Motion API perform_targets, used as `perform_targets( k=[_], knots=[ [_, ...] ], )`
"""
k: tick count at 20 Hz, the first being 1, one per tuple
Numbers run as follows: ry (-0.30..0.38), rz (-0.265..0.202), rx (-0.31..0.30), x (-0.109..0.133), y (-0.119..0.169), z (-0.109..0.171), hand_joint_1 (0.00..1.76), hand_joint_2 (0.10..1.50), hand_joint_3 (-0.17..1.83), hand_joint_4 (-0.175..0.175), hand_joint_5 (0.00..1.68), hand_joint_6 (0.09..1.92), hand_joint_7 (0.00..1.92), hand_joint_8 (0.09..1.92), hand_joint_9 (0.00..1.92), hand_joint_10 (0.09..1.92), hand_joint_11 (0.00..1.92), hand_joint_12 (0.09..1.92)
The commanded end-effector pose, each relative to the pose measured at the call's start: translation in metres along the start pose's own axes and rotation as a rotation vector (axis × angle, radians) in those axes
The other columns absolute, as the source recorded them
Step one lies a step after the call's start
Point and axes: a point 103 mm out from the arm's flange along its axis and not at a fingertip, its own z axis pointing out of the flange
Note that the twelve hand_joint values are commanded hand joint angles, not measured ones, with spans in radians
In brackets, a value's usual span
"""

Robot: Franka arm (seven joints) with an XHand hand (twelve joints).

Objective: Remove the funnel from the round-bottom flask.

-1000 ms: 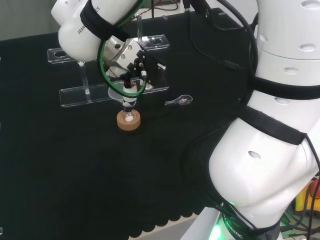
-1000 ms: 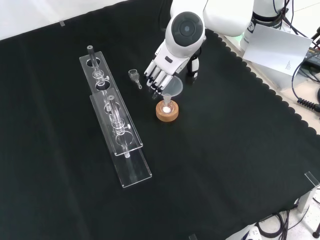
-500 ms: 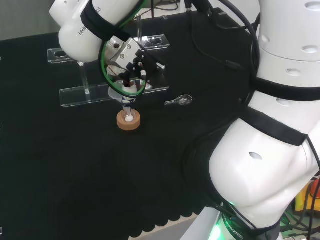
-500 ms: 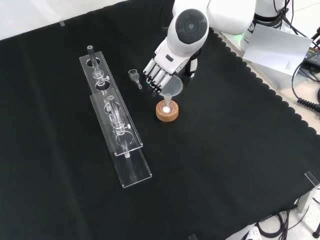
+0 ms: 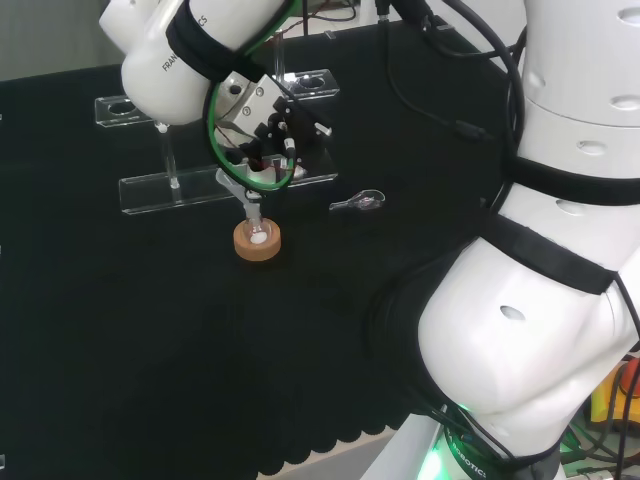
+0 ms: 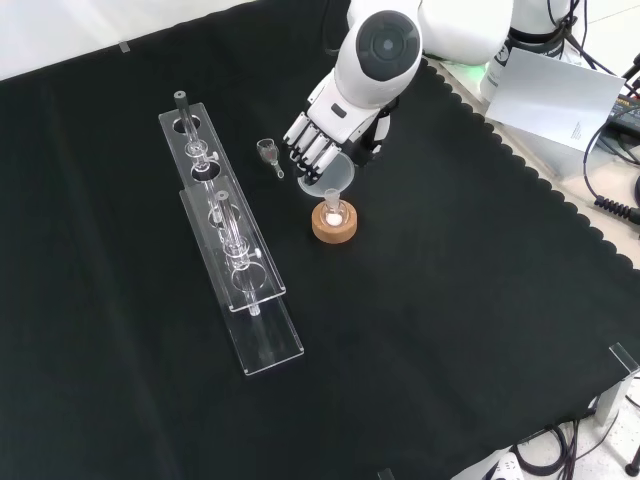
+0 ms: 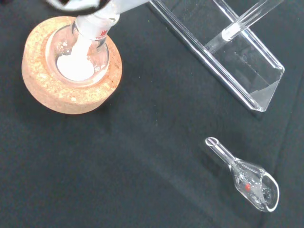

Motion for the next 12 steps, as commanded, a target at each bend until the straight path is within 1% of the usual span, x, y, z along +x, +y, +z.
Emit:
perform_targets(
  k=[1, 2, 3, 5, 9, 12],
  knots=[
    [0.047, -0.025, 0.016, -0.003, -0.003, 0.002, 0.76, 0.61, 0.62, -0.06, 0.17, 0.19, 0.23, 0.72, 0.51, 0.64, 0.37, 1.33],
    [0.052, -0.031, 0.028, -0.003, -0.002, 0.002, 0.75, 0.6, 0.62, -0.06, 0.13, 0.11, 0.17, 0.72, 0.46, 0.67, 0.35, 1.33],
    [0.059, -0.037, 0.042, -0.003, -0.001, 0.002, 0.74, 0.59, 0.61, -0.058, 0.09, 0.09, 0.11, 0.71, 0.41, 0.69, 0.33, 1.34],
    [0.072, -0.045, 0.06, -0.003, 0.0, 0.003, 0.71, 0.58, 0.58, -0.052, 0.03, 0.09, 0.03, 0.69, 0.33, 0.72, 0.3, 1.35],
    [0.091, -0.062, 0.087, -0.003, 0.005, 0.005, 0.68, 0.57, 0.54, -0.047, 0.0, 0.09, 0.0, 0.62, 0.28, 0.74, 0.26, 1.36],
    [0.092, -0.073, 0.097, -0.003, 0.009, 0.006, 0.67, 0.58, 0.53, -0.051, 0.0, 0.09, 0.01, 0.62, 0.29, 0.74, 0.25, 1.36]
  ],
)
